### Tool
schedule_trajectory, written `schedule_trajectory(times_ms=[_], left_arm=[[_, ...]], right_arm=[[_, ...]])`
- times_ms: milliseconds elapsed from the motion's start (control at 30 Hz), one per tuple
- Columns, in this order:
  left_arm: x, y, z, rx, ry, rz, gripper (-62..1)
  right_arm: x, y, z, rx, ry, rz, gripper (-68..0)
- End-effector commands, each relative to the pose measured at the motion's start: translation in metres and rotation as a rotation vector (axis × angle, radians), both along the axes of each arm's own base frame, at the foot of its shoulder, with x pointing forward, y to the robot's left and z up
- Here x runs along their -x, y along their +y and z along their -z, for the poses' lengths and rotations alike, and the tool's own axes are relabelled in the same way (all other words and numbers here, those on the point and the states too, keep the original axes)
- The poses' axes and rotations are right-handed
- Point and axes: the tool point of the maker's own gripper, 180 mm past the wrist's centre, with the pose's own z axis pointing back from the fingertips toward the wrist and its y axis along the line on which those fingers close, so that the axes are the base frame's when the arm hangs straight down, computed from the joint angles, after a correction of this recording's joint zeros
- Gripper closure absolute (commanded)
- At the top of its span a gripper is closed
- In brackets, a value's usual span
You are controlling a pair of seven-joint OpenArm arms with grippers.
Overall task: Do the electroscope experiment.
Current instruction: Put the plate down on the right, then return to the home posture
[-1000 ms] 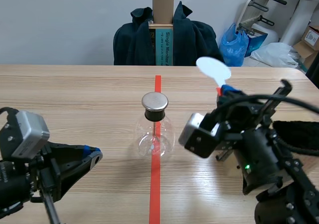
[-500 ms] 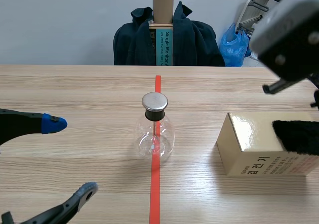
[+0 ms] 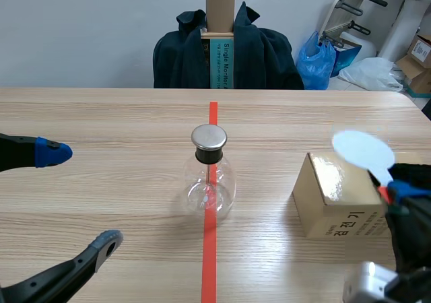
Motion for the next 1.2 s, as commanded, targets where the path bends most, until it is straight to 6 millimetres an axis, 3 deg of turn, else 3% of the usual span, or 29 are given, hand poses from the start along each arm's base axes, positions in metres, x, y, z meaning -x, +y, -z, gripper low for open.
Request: schedule_trajectory(times_ms=[0,200,367,433,600,733,967,1167], left_arm=[[0.000,-0.004,-0.007,0.027,-0.015,0.002,-62.3],[0.000,-0.004,-0.007,0.029,-0.016,0.001,-62.3],[-0.001,-0.004,-0.008,0.030,-0.017,-0.003,-62.3],[-0.001,-0.004,-0.008,0.030,-0.017,-0.003,-62.3],[-0.001,-0.004,-0.008,0.030,-0.017,-0.002,-62.3],[-0.001,-0.004,-0.008,0.030,-0.017,-0.002,-62.3],[-0.001,-0.004,-0.008,0.030,-0.017,-0.002,-62.3],[-0.001,-0.004,-0.007,0.029,-0.017,-0.002,-62.3]], right_arm=[[-0.008,-0.001,-0.009,-0.002,-0.076,-0.004,-0.7],[-0.014,-0.009,0.020,0.012,-0.036,0.031,-0.7],[-0.023,-0.017,0.027,-0.007,-0.034,0.079,-3.1],[-0.023,-0.020,0.027,-0.021,-0.031,0.093,-11.5],[-0.024,-0.020,0.027,-0.021,-0.032,0.094,-41.4],[-0.024,-0.020,0.027,-0.023,-0.034,0.096,-51.5],[-0.016,-0.028,0.033,-0.027,-0.002,0.133,-51.9],[0.032,-0.043,0.057,0.003,0.155,0.126,-51.9]])
